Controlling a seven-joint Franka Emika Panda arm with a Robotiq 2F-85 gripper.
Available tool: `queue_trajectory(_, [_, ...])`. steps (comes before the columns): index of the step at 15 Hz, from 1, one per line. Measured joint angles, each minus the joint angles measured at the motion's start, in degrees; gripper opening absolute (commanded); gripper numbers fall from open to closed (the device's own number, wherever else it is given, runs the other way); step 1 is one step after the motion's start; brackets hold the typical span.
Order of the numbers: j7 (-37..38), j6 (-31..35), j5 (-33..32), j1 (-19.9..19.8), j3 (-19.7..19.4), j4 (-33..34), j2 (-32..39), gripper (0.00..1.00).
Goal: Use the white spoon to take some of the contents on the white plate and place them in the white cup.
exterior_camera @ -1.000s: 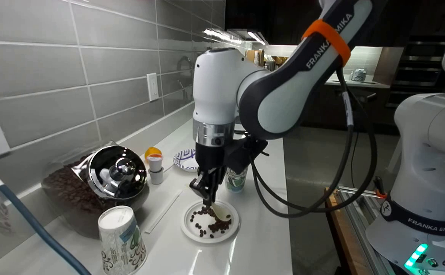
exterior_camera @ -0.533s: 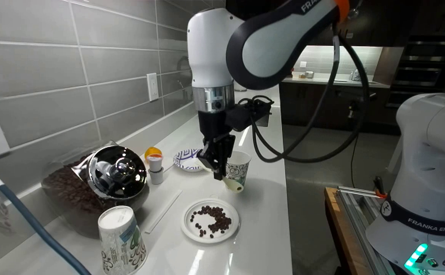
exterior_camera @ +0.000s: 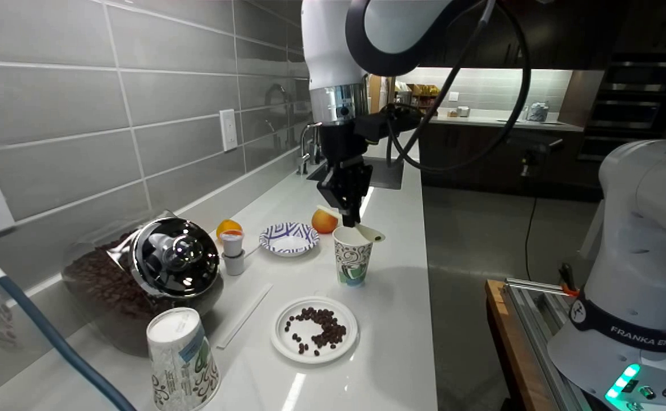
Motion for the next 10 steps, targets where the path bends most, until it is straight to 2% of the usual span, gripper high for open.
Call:
queue_trajectory(6, [3.69, 2.93, -1.29, -4.80, -1.40, 0.09, -0.41, 0.04])
queue_trajectory(10, [11.95, 7.76, -7.45, -5.31, -0.55, -0.19, 0.00, 0.04])
